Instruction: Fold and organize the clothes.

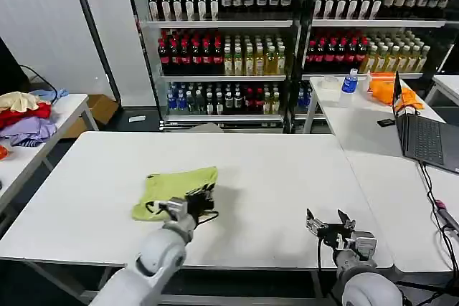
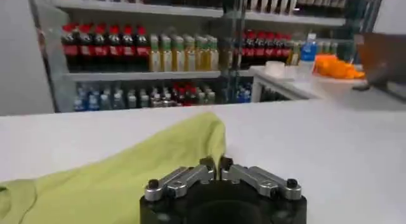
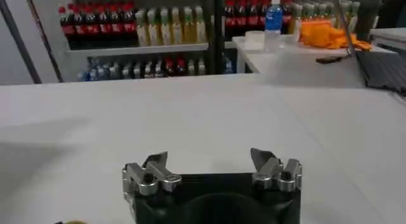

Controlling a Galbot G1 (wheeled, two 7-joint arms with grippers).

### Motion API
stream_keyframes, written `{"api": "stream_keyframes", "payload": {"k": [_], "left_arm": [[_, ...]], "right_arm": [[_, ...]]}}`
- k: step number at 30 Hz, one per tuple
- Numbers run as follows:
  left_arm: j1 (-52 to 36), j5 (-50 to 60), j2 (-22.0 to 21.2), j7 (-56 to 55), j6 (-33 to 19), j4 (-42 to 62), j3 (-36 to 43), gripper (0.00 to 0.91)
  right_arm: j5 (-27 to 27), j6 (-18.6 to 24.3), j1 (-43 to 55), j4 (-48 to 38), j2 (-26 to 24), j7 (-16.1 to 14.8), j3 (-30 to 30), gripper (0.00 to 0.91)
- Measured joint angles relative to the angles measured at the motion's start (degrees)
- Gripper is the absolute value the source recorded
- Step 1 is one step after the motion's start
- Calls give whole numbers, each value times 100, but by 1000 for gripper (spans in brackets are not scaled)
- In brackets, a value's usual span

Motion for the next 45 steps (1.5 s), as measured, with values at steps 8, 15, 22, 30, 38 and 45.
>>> {"api": "stream_keyframes", "payload": {"k": [8, 15, 22, 30, 38, 45], "left_arm": [[-299, -346, -386, 12, -135, 261, 207, 907], [-151, -682, -363, 58, -294, 42, 37, 907], [317, -941, -68, -40, -427, -469, -478, 907], [1006, -1115, 246, -86, -531, -977, -1333, 907], [1508, -1347, 358, -118, -550, -1273, -1973, 907], [1693, -1513, 397, -123, -576, -1358, -2264, 907]], "right_arm": [[43, 2, 148, -61, -23, -78, -94, 907], [62, 5, 533, -243, 68, -113, -417, 907], [-6, 5, 1222, -718, 390, -107, -1021, 907], [104, 17, 2238, -1609, 1056, -112, -1756, 907], [186, 50, 3037, -2594, 1775, -162, -2192, 766], [178, 215, 3435, -3390, 2226, -117, -2354, 0]]}}
